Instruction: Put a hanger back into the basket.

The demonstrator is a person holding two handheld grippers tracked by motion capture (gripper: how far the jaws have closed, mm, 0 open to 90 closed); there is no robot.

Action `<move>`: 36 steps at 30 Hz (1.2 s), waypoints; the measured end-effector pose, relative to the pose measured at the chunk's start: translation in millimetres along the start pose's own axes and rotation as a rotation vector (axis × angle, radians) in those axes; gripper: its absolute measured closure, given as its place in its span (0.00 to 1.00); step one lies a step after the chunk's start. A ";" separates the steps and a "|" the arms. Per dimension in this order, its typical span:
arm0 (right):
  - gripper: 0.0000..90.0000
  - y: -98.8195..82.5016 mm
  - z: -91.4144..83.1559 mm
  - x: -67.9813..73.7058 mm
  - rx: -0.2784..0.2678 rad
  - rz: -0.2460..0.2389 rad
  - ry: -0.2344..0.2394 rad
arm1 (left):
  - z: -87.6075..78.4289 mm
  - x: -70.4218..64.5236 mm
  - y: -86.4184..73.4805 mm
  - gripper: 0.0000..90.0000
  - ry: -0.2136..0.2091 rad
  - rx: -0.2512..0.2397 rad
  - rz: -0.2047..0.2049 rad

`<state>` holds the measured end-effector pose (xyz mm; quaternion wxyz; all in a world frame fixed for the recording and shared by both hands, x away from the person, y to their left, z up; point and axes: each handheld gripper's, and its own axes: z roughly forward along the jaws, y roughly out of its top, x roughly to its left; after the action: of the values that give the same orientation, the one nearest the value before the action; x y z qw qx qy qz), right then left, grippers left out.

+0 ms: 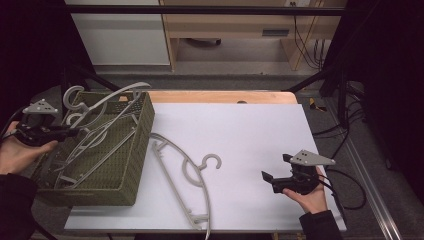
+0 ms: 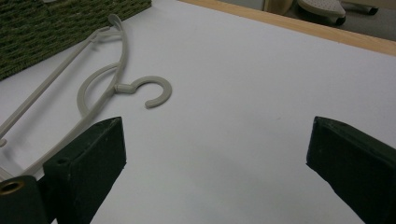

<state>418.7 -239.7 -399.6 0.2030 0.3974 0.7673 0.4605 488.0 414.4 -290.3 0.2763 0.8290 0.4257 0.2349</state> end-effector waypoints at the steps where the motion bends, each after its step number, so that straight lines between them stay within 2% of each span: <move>1: 0.06 0.0 0.2 -0.2 -0.002 -0.005 0.002 | 0.6 1.1 -1.8 0.89 0.002 0.006 -0.009; 7: 0.06 -0.2 0.6 0.2 0.006 -0.002 -0.001 | 6.0 8.6 -13.1 0.89 0.023 0.031 -0.038; 15: 0.06 -0.5 2.4 1.0 0.018 0.000 0.006 | 18.1 9.9 -24.7 0.89 0.005 0.070 -0.042; 18: 0.06 -0.6 2.5 0.8 0.018 -0.001 0.005 | 25.7 9.0 -28.7 0.89 -0.018 0.068 -0.054; 23: 0.06 -0.7 2.6 0.7 0.021 -0.004 0.009 | 42.6 7.9 -35.7 0.89 -0.053 0.073 -0.099; 27: 0.07 -0.9 3.6 0.5 0.023 -0.008 0.008 | 56.6 9.4 -42.3 0.88 -0.095 0.111 -0.131; 31: 0.07 -0.9 3.8 0.7 0.024 -0.006 0.008 | 70.6 7.9 -46.3 0.88 -0.118 0.137 -0.152; 34: 0.07 -0.9 3.7 0.7 0.025 -0.006 0.008 | 76.1 9.2 -50.0 0.88 -0.107 0.143 -0.178; 36: 0.07 -0.9 3.9 0.9 0.024 -0.005 0.009 | 78.0 10.8 -53.0 0.86 -0.077 0.137 -0.197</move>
<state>420.4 -237.0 -402.2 0.1960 0.3960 0.7745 0.4528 512.0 429.0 -381.0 0.2570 0.8085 0.5092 0.1450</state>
